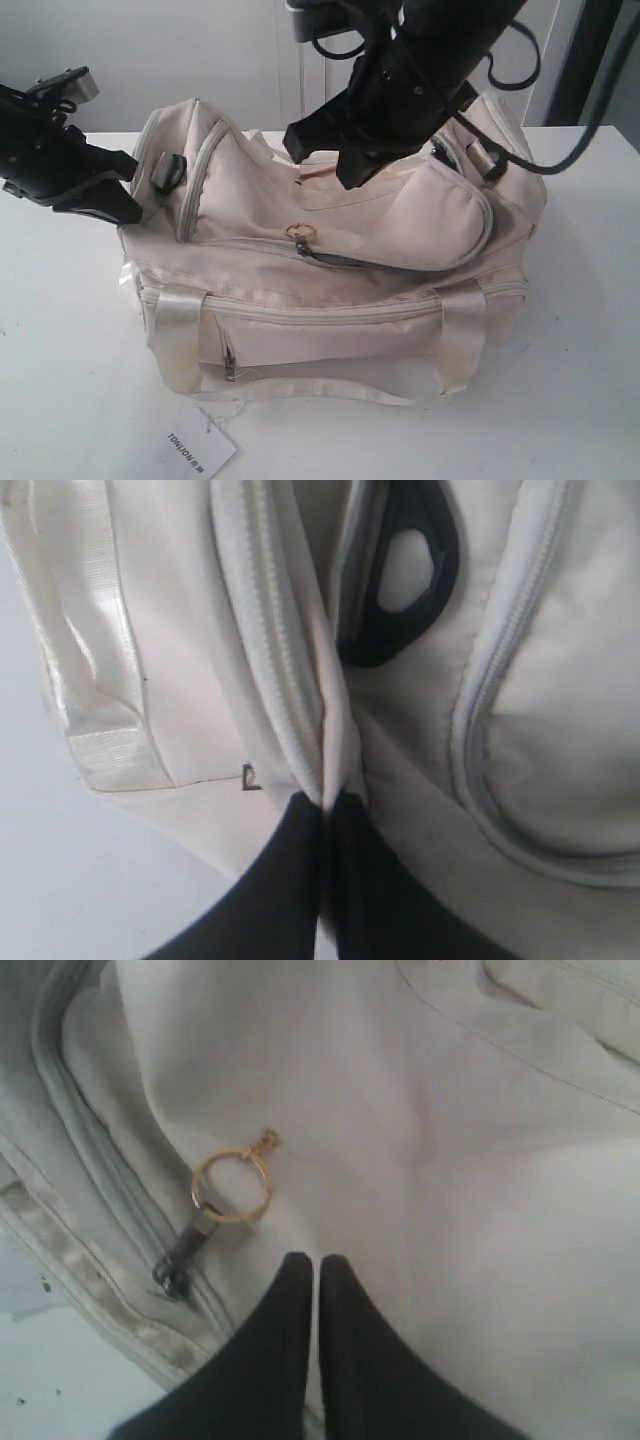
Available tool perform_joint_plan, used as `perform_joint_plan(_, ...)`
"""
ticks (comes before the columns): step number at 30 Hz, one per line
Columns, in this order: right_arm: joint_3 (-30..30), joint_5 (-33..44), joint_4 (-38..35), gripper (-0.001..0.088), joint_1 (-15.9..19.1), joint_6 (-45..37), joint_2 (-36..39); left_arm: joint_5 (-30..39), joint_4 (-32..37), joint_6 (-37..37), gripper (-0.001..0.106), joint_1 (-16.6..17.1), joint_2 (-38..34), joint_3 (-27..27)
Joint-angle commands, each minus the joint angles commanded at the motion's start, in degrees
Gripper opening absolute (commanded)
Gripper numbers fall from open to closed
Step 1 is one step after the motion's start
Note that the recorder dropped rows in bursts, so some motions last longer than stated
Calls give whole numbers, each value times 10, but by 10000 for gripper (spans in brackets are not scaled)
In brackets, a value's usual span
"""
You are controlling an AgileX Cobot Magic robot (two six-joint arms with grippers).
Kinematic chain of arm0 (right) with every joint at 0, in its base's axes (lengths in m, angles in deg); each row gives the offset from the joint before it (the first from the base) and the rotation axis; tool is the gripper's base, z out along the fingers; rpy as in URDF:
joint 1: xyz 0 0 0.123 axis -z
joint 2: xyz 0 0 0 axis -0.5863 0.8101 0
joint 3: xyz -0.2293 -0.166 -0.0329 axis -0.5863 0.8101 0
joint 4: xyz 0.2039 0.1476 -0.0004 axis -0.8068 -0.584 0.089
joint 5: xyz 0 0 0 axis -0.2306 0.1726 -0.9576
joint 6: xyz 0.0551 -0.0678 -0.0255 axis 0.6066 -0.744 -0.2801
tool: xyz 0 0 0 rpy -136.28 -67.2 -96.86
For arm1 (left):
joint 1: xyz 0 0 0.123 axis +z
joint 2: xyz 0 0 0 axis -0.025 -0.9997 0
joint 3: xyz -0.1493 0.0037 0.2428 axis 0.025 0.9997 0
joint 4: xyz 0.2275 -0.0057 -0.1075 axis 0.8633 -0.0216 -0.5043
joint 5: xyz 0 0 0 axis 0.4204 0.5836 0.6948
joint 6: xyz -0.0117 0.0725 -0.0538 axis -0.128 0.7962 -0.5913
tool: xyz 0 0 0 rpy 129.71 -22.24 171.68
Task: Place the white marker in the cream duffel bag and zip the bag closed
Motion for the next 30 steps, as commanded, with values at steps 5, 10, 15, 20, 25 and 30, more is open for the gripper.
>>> perform_joint_plan(5, 0, 0, -12, 262, 0, 7, 25, 0, -8, 0, 0, 0, 0, 0)
perform_joint_plan(10, 0, -3, -15, 348, 0, 31, 37, 1, -8, 0, 0, 0, 0, 0)
perform_joint_plan(15, 0, -3, -30, 389, 0, 40, 51, 1, -8, 0, 0, 0, 0, 0)
perform_joint_plan(20, 0, -1, -59, 389, 0, 40, 66, 1, -8, 0, 0, 0, 0, 0)
perform_joint_plan(25, 0, 12, -59, 389, 0, 40, 76, 1, -8, 0, 0, 0, 0, 0)
perform_joint_plan(30, 0, 9, -59, 389, 0, 40, 77, 1, -8, 0, 0, 0, 0, 0)
